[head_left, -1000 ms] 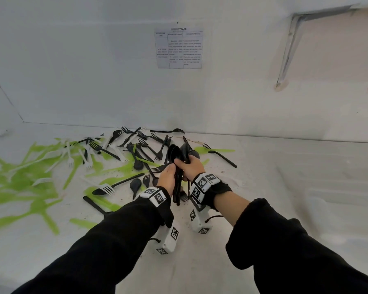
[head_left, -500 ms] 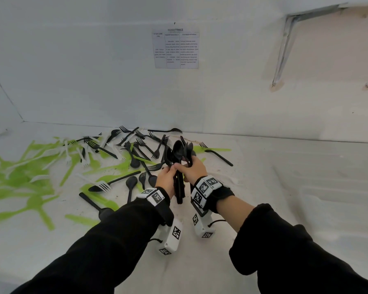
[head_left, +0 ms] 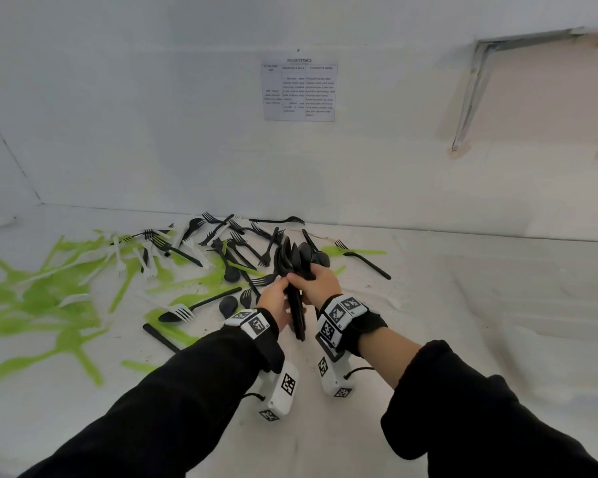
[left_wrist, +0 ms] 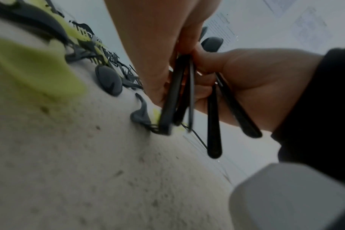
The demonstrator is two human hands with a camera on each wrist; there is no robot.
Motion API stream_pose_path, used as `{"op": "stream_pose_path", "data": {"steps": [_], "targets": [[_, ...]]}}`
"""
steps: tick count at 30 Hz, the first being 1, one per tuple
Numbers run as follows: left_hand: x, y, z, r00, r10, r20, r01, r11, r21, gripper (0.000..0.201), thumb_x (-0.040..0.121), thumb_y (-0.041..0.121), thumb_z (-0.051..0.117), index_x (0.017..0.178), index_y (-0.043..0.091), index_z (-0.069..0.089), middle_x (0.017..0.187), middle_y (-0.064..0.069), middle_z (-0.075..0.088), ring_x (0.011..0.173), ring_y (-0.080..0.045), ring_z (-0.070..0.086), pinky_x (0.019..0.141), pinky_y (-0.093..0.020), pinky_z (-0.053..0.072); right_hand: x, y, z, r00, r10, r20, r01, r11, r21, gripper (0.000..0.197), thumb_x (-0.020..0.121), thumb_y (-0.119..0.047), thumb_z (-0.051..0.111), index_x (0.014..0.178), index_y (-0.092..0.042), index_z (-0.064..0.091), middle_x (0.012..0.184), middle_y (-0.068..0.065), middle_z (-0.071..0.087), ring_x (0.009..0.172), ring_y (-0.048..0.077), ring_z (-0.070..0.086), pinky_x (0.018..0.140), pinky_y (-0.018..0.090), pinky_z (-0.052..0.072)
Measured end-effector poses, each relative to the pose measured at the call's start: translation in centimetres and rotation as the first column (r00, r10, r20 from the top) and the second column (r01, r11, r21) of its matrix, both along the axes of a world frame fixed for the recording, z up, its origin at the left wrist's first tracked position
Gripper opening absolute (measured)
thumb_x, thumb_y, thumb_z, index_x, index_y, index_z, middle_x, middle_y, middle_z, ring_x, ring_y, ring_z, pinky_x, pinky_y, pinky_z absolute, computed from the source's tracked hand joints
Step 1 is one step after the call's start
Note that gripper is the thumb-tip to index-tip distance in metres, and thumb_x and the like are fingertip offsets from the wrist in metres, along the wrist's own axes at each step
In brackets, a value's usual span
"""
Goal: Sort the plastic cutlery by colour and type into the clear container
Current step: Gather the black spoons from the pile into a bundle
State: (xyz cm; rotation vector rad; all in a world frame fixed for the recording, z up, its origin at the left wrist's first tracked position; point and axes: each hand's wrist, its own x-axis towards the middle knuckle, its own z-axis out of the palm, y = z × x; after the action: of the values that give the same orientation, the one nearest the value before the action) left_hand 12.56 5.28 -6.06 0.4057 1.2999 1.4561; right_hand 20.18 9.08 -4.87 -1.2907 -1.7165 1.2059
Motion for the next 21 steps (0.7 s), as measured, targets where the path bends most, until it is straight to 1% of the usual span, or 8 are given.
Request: {"op": "stream_pose_path", "data": {"steps": [3,7,11,14,16,17,19,21], "targets": [[-1.4,0.0,0.1,1.000,-0.028,-0.001,0.028,0.999,-0.028,0.030,0.102,0.025,0.033,0.119,0.009,0.052,0.095,-0.009,0.058,0.079,-0.021,0.053,0.064,-0.034,0.044,-1.2,-0.4,0.8,0.999,-0.011,0.048,0.010,1.000,0.022,0.029,0.086,-0.028,0.062,0.101,-0.004,0.067,0.099,0.017,0.069,0.096,0.031,0.064,0.088,0.040,0.052],[-3.3,0.1,0.2,0.999,0.032,0.013,-0.031,0.999,-0.037,0.030,0.102,0.021,0.030,0.100,0.008,0.057,0.099,-0.019,0.059,0.080,-0.026,0.058,0.067,-0.035,0.048,-3.7,-1.5,1.7,0.991,0.009,0.134,-0.012,1.000,0.015,0.029,0.092,-0.024,0.052,0.109,-0.003,0.064,0.110,0.017,0.066,0.107,0.031,0.059,0.093,0.033,0.045],[-4.9,-0.3,0.4,0.995,0.020,0.097,-0.020,1.000,-0.002,0.038,0.102,0.028,0.029,0.121,0.005,0.053,0.112,-0.019,0.059,0.090,-0.026,0.060,0.069,-0.036,0.048,-5.3,-2.3,1.6,0.989,-0.127,0.079,0.125,0.992,0.023,0.029,0.087,-0.020,0.060,0.112,-0.005,0.060,0.113,0.013,0.065,0.109,0.027,0.058,0.093,0.028,0.042],[-6.3,-0.3,0.0,0.999,0.031,0.032,-0.031,0.999,0.014,0.026,0.101,0.024,0.037,0.105,0.005,0.055,0.102,-0.019,0.061,0.088,-0.030,0.061,0.079,-0.044,0.051,-6.3,-2.8,1.5,0.988,-0.033,0.149,0.035,0.999,-0.012,0.028,0.089,-0.019,0.054,0.114,-0.008,0.060,0.112,0.013,0.065,0.109,0.029,0.058,0.094,0.032,0.044],[-7.4,-0.2,-0.5,0.993,0.077,-0.086,-0.077,0.997,-0.003,0.017,0.098,0.019,0.043,0.094,0.006,0.053,0.099,-0.022,0.059,0.093,-0.035,0.061,0.089,-0.050,0.050,-7.0,-3.2,1.5,0.988,0.040,0.150,-0.030,0.997,-0.070,0.020,0.088,-0.018,0.050,0.102,-0.011,0.061,0.096,0.010,0.064,0.097,0.028,0.059,0.087,0.032,0.046],[-7.9,-0.1,-0.8,0.989,0.094,-0.117,-0.096,0.995,-0.005,0.016,0.098,0.018,0.044,0.089,0.007,0.052,0.096,-0.022,0.058,0.090,-0.035,0.061,0.086,-0.050,0.051,-7.4,-3.2,1.6,0.990,0.048,0.133,-0.035,0.995,-0.096,0.013,0.088,-0.018,0.047,0.090,-0.013,0.059,0.084,0.006,0.060,0.089,0.027,0.056,0.081,0.032,0.045],[-8.9,0.0,-1.2,0.986,0.104,-0.134,-0.104,0.995,0.003,0.019,0.098,0.018,0.045,0.080,0.010,0.046,0.078,-0.016,0.053,0.064,-0.028,0.057,0.059,-0.038,0.053,-8.0,-3.2,1.8,0.994,0.014,0.111,-0.001,0.993,-0.116,0.023,0.090,-0.013,0.039,0.071,-0.015,0.051,0.070,0.001,0.049,0.082,0.024,0.050,0.075,0.032,0.039],[-9.5,0.0,-1.4,0.991,0.069,-0.113,-0.068,0.998,0.009,0.021,0.098,0.017,0.044,0.079,0.009,0.043,0.071,-0.011,0.047,0.052,-0.022,0.049,0.049,-0.029,0.045,-8.6,-3.1,1.9,0.987,0.006,0.159,0.007,0.997,-0.081,0.026,0.091,-0.009,0.035,0.077,-0.012,0.056,0.075,0.005,0.054,0.082,0.023,0.050,0.074,0.031,0.040]]}}
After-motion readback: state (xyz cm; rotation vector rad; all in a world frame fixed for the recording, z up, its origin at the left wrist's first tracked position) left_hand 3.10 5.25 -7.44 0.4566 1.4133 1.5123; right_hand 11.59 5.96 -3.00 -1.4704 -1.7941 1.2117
